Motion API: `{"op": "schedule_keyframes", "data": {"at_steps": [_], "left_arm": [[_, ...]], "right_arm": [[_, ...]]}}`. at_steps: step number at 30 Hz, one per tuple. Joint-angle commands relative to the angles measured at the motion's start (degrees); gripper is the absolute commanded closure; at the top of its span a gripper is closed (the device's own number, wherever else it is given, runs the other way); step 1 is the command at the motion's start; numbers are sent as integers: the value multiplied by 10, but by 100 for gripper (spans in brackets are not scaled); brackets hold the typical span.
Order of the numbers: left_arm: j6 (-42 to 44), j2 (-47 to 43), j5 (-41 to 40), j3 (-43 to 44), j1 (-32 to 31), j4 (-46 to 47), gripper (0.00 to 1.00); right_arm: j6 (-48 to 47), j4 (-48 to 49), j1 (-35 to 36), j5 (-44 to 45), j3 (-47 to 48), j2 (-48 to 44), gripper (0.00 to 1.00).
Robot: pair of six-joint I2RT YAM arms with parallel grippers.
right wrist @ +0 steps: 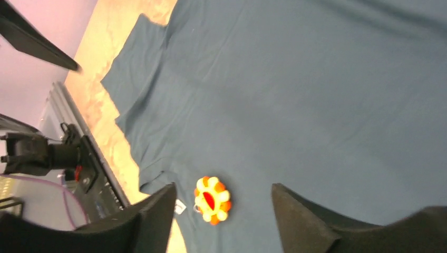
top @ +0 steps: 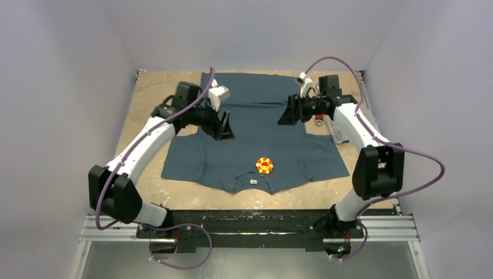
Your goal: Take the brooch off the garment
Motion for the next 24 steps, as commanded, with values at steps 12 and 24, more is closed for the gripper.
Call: {"op": "schedule_keyframes", "data": {"at_steps": [12,24], "left_arm": [[-301,160,112,-133,-109,222,49],[-304,251,105,-83,-156,224,67]], "right_arm": [[-40,-14,90,-8,-188,0,60],[-19,13,90,-30,-204,45,43]]}}
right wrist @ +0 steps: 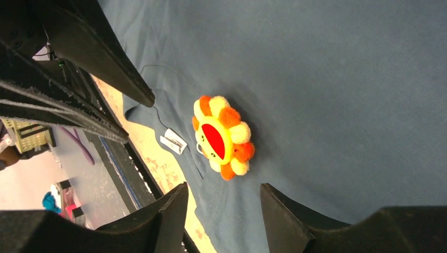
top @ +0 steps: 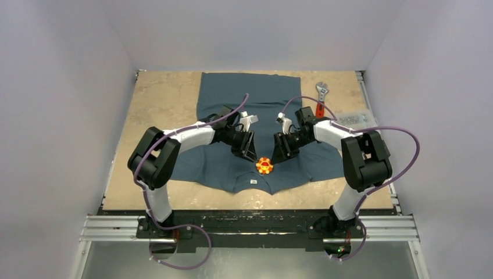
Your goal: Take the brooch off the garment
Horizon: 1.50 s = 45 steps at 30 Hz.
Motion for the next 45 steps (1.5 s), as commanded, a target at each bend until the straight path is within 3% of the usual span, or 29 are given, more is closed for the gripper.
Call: {"op": "schedule_keyframes", "data": {"at_steps": [1,7,17,27,34,42,45], "left_arm": [[-1,19,6,23,-20,19,67],[1,64,13,46,-27,23,78],[-6,129,14,84,-30,14,82],[9,124,20,86,-29,6,79],[11,127,21,83,-24,4,77],[9,134,34,78,-21,14,77],[3,136,39,79,-19,18,77]], "right_arm": [[5,19,-1,-26,-9,6,42],[10,31,-1,-37,-10,23,41],[18,32,2,-82,-7,51,39],[98,87,13,-136,2,36,63],[112,88,15,-143,5,30,63],[135,97,23,-148,7,21,53],[136,98,28,-148,6,19,57]]}}
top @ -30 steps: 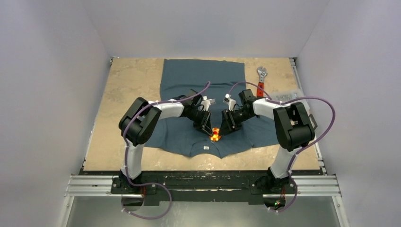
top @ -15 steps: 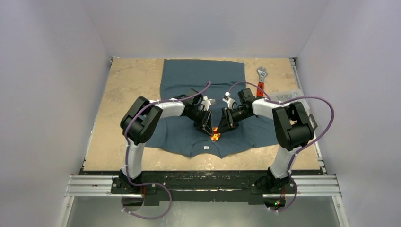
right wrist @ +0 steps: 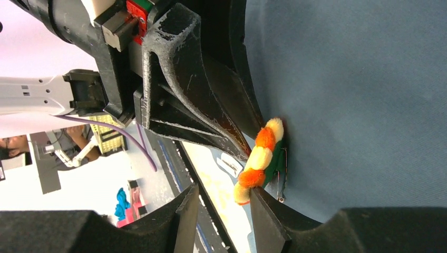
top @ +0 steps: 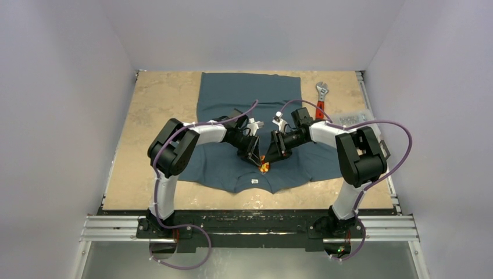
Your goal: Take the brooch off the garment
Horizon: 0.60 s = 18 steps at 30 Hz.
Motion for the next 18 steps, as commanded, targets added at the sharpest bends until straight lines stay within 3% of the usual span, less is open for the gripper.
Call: {"op": "schedule_keyframes", "data": {"at_steps": [1,9,15,18], "left_arm": [[-2,7,20,7,3,25,77],[-5,10,29,-2,17,31,77],[-5,3,32,-9,22,37,77],[-6,-5,35,-13,26,37,73]], "right_arm": [[15,19,13,-27,14,-24,58],[23,19,16,10,18,-21,70],[49,36,19,11,21,-19,99],[70,51,20,0,21,-16,100]]}}
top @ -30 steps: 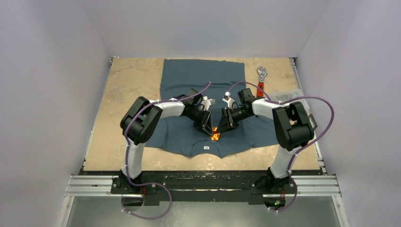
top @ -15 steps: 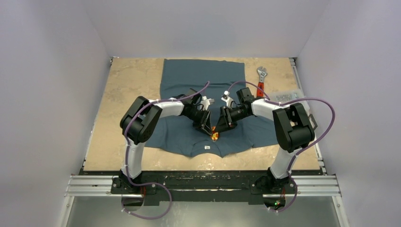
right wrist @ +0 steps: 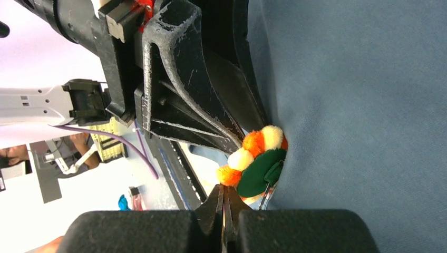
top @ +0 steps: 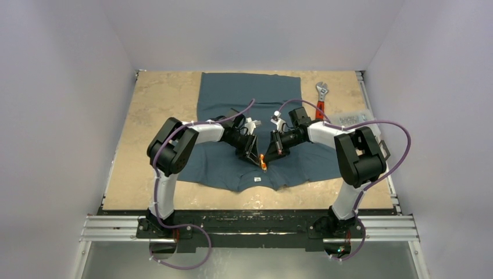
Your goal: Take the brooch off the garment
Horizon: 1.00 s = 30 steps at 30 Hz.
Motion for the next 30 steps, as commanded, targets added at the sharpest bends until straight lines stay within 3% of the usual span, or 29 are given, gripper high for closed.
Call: {"op": "schedule_keyframes", "data": {"at_steps": [1,5,11,26,30], "left_arm": [[-7,-17,19,-9,11,27,70],[-22,-58,33,-44,31,44,54],[-41,-110,47,-87,49,62,36],[-111,-112,49,-121,82,124,36],[-108,-110,53,-122,86,126,36]], "right_arm": [[41,32,6,-21,19,-12,100],[52,35,7,-17,24,-7,100],[69,47,10,-17,25,-1,86],[117,96,35,-44,35,26,52],[129,109,40,-46,39,39,37]]}}
